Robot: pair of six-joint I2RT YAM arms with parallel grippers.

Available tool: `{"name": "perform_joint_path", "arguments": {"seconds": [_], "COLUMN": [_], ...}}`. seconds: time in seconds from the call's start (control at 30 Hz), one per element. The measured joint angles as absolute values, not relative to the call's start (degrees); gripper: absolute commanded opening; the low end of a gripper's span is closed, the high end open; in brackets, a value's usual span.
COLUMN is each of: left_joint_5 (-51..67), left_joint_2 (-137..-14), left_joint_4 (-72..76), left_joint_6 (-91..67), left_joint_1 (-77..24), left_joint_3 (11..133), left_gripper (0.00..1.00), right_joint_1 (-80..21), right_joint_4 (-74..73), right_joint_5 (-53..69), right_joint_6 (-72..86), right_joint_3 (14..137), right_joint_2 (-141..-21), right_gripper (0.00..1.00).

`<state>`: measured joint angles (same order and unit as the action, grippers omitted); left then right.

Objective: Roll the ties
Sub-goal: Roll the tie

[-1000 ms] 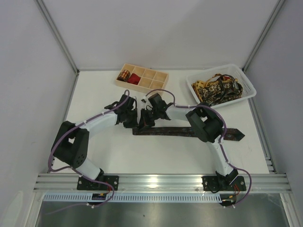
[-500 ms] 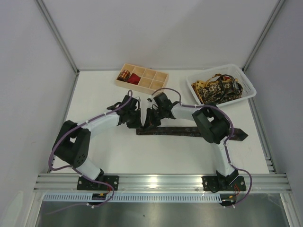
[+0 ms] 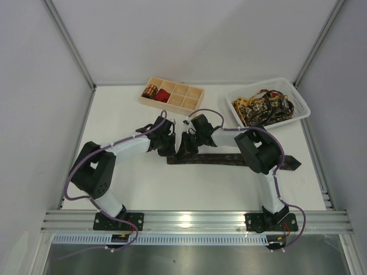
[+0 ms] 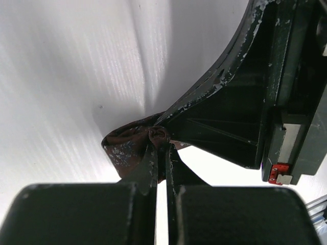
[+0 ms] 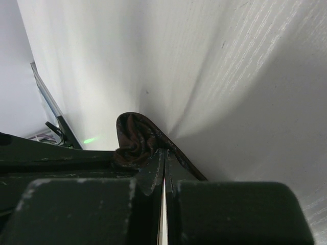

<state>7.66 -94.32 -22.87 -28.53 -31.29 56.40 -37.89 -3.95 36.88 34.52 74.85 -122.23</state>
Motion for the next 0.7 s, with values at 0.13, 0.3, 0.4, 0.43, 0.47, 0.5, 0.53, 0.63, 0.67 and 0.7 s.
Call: {"name": "perform_joint_path", "arguments": {"seconds": [0.13,0.3,0.4,0.43,0.47,0.5,0.53,0.63,0.67,0.7], "left_joint_5": [7.57,7.25,7.27,7.31,7.42,7.51,7.53,7.73,7.81,7.92], "left_joint_2": [-95.11,-95.35,-95.81,-95.96,-96.14,-96.36,-96.55,-97.32,-97.43,-97.51], "left_joint_4": [-22.83,-22.79,-22.65,-22.5,-22.26,-22.0,-21.82,-21.1,-20.91,-20.67], "left_joint_6": [-28.53,-28.58,-28.69,-28.75,-28.93,-29.04,-29.08,-29.17,-29.32,-29.52], "left_joint_1": [-32.08,-32.32,-32.49,-32.56,-32.64,-32.73,-32.8,-32.88,-32.88,-32.88], "left_joint_3": [56.75,56.82,57.08,57.14,57.14,57.17,57.17,57.21,57.25,57.3], "left_gripper": [0.0,0.01,0.02,0.02,0.02,0.03,0.03,0.04,0.04,0.04], "right_joint_1": [-37.78,-37.76,-37.74,-37.74,-37.74,-37.69,-37.63,-37.08,-36.95,-36.75], "right_joint_4": [-1.52,-1.13,-2.22,-2.74,-3.49,-4.49,-5.65,-8.47,-9.23,-9.87], "right_joint_5": [37.71,37.56,36.62,36.21,35.53,34.76,34.02,32.64,32.29,32.05], "right_joint_6": [35.66,36.18,36.12,35.97,35.81,35.48,35.07,33.93,33.61,33.3], "right_joint_3": [73.58,73.19,73.19,73.19,73.19,73.21,73.21,73.32,73.32,73.3], "right_joint_2": [-122.17,-121.86,-121.32,-121.08,-120.73,-120.29,-119.74,-118.45,-118.08,-117.8], "right_gripper": [0.0,0.0,0.0,0.0,0.0,0.0,0.0,0.0,0.0,0.0]}}
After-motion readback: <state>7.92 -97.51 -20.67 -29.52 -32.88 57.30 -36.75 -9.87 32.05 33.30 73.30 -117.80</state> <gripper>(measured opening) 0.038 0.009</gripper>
